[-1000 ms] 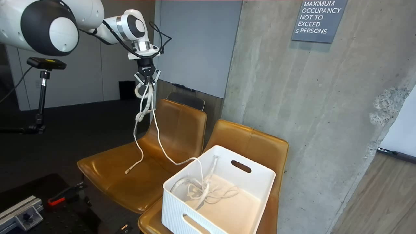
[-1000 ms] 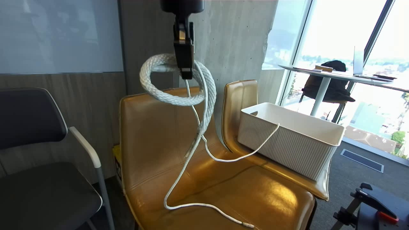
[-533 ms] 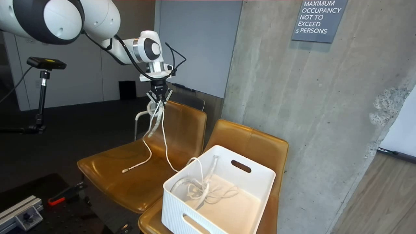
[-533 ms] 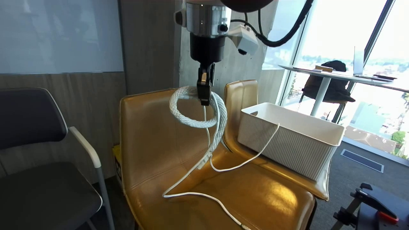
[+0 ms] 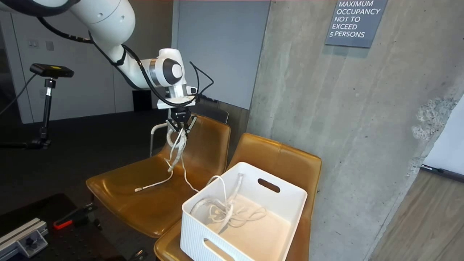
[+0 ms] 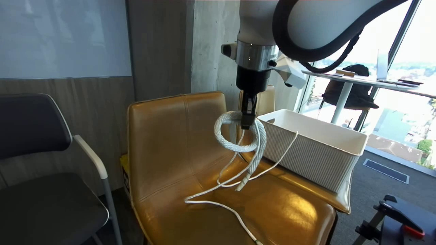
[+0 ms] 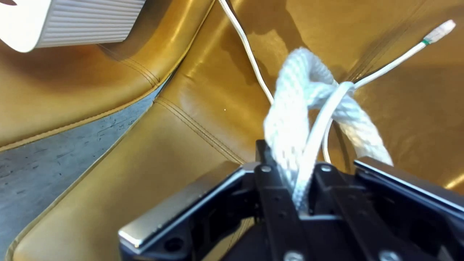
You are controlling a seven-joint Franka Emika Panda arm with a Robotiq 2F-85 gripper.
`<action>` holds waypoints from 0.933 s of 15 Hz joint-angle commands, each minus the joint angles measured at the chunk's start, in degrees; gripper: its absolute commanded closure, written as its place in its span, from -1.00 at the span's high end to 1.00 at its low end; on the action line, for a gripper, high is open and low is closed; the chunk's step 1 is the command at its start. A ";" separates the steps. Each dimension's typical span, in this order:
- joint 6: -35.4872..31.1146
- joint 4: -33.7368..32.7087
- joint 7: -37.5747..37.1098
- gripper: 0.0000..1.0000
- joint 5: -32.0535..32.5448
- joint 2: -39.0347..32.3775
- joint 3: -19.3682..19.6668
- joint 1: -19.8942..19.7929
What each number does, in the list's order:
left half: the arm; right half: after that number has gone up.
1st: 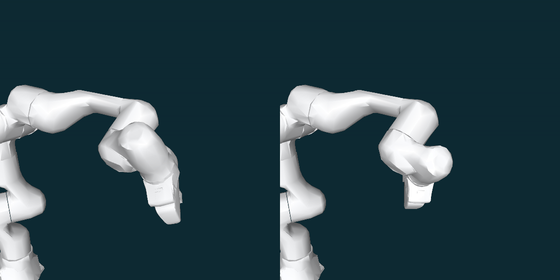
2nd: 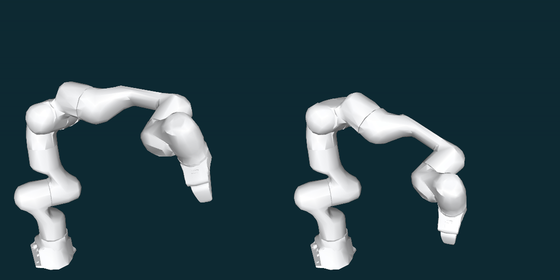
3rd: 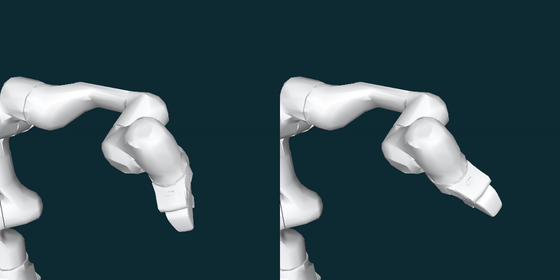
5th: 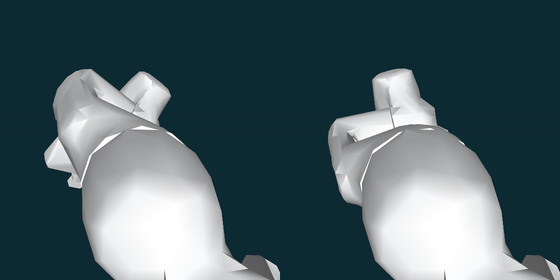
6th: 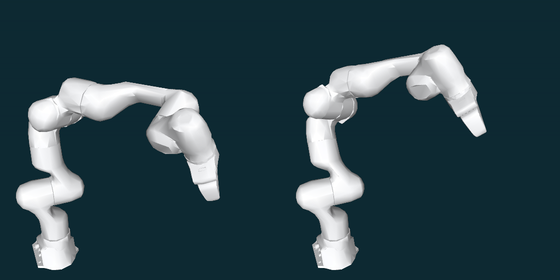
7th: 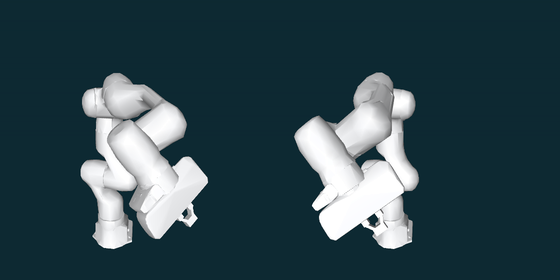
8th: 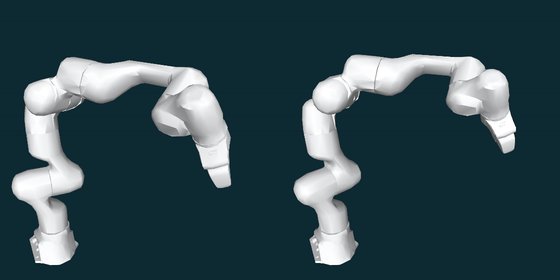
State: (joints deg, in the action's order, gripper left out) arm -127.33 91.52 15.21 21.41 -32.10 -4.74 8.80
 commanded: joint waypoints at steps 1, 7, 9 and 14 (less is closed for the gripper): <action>-5.73 13.15 1.20 -0.14 0.13 7.87 -0.80 -0.50; -9.12 20.84 6.82 0.74 2.46 12.81 -2.11 -0.18; -7.21 19.78 13.69 1.00 3.96 13.36 -2.32 -1.04; -2.43 14.89 31.64 1.00 4.75 10.63 -2.12 -3.44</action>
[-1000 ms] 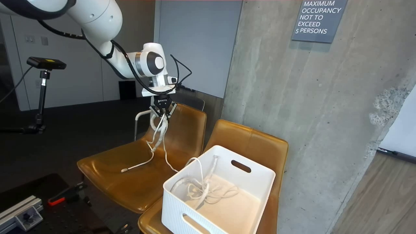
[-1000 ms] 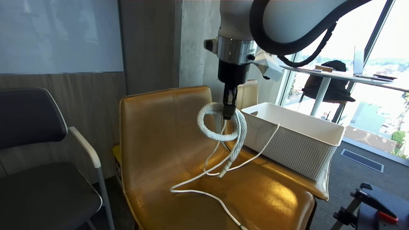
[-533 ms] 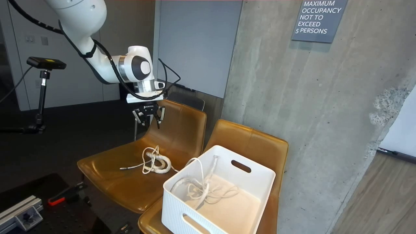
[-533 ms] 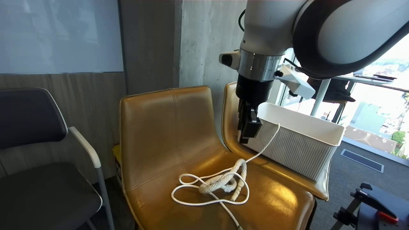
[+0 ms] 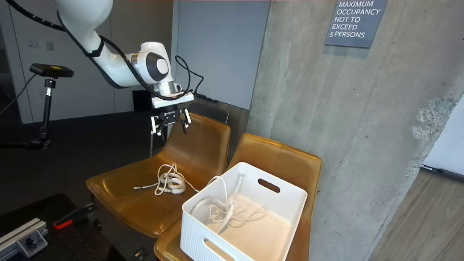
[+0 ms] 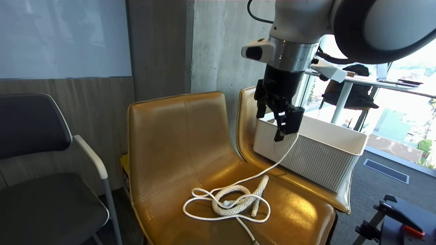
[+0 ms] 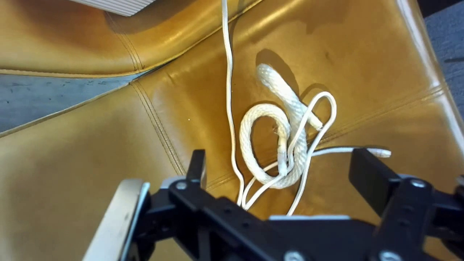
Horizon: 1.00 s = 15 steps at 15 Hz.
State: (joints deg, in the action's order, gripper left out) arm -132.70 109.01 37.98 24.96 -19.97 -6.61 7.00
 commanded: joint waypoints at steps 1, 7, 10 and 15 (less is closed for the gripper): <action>3.64 -3.12 12.50 1.00 1.40 -2.43 0.10 -2.37; 4.63 -5.11 29.60 1.00 6.81 -9.13 4.34 -6.02; 4.44 -8.20 33.42 1.00 9.94 -13.48 6.65 -6.72; 4.64 -12.88 36.47 0.47 12.36 -18.79 8.15 -6.89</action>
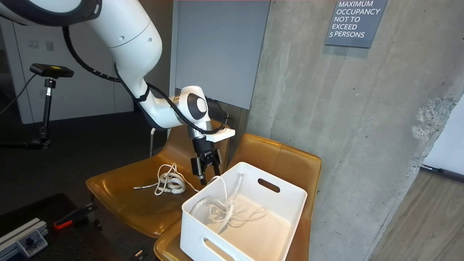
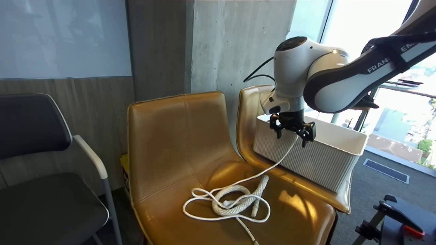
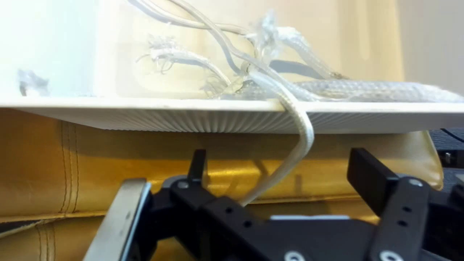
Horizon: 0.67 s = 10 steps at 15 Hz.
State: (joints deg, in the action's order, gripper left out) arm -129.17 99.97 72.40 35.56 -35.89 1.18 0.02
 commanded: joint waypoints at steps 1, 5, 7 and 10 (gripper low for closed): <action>1.16 -4.54 2.43 0.35 1.83 -3.46 0.42 0.02; 1.53 -6.93 2.91 -0.29 2.16 -5.28 0.84 -0.01; 1.96 -7.88 2.75 -0.59 2.18 -5.63 0.99 0.26; 3.44 -9.10 2.04 -0.98 2.12 -5.54 0.99 1.01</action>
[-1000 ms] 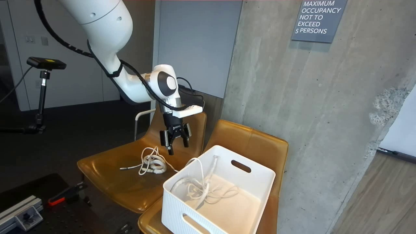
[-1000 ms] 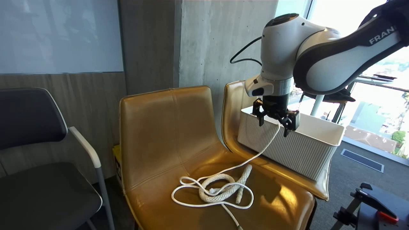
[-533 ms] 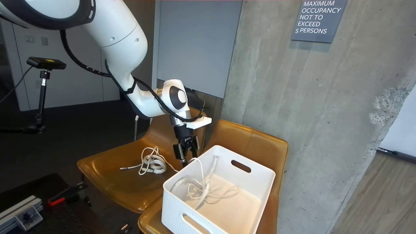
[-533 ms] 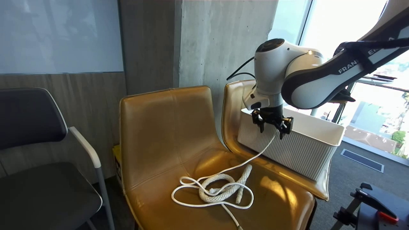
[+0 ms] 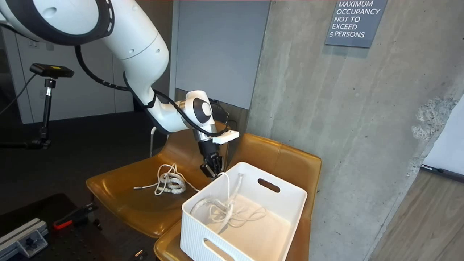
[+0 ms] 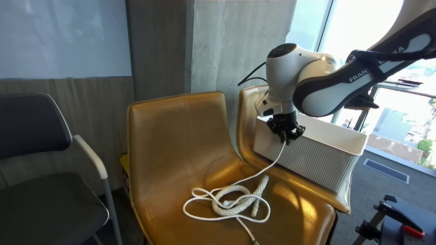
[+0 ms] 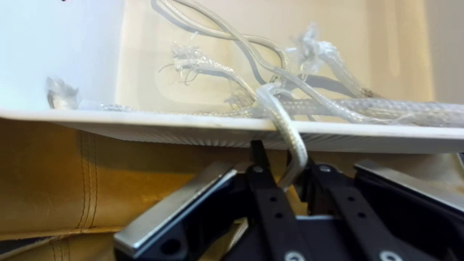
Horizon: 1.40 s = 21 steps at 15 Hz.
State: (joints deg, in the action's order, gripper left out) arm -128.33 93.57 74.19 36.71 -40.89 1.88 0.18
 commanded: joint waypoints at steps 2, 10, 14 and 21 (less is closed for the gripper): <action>4.19 -3.23 -1.33 -1.00 1.11 0.48 0.25 2.12; 15.17 -8.05 -12.22 -0.98 -1.59 4.59 -5.87 12.50; 21.79 -15.37 -18.80 -0.98 -4.39 1.25 -10.69 19.63; 27.06 -26.37 -26.09 -0.98 -7.03 -6.03 -11.29 25.18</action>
State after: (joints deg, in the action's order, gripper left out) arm -103.64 72.73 48.90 31.19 -43.73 -9.77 26.27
